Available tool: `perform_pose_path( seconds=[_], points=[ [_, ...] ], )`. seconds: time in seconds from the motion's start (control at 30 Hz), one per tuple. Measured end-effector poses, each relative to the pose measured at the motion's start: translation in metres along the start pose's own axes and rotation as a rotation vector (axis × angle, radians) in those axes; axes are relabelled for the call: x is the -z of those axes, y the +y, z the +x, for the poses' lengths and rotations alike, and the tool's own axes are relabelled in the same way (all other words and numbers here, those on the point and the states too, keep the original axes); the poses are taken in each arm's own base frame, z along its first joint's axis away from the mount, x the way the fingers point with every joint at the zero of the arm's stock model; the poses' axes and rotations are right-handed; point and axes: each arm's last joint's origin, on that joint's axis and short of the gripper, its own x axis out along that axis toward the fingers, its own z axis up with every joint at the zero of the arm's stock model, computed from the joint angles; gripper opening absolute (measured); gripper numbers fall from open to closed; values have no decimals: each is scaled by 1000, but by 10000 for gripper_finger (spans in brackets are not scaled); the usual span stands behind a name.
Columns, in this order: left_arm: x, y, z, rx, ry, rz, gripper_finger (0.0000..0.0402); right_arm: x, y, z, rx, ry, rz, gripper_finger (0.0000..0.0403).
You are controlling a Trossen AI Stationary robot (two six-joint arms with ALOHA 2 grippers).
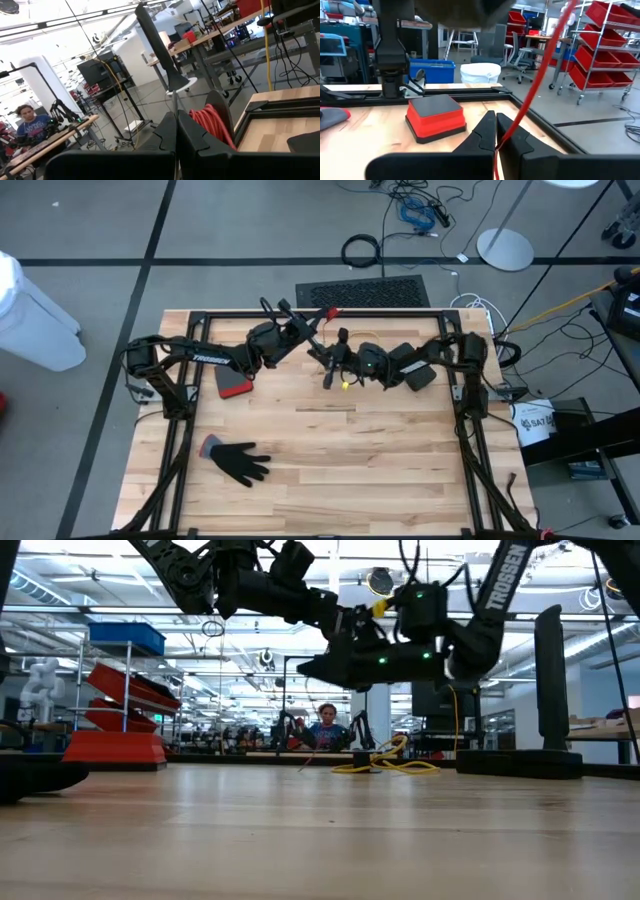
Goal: Coil cords
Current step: Coil the red wire into the spool
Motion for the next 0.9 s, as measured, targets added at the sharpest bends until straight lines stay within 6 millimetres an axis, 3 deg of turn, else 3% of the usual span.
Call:
perform_pose_path(
  seconds=[0.13,0.37,0.9],
  points=[
    [0,-1,0,8,-3,-13,0,8,-2,12,2,31,-3,0],
    [-2,-2,-1,89,-34,-101,0,19,-31,13,79,102,16,0],
    [-17,18,-32,446,160,-65,0,40,-55,-13,118,180,31,0]
  ],
)
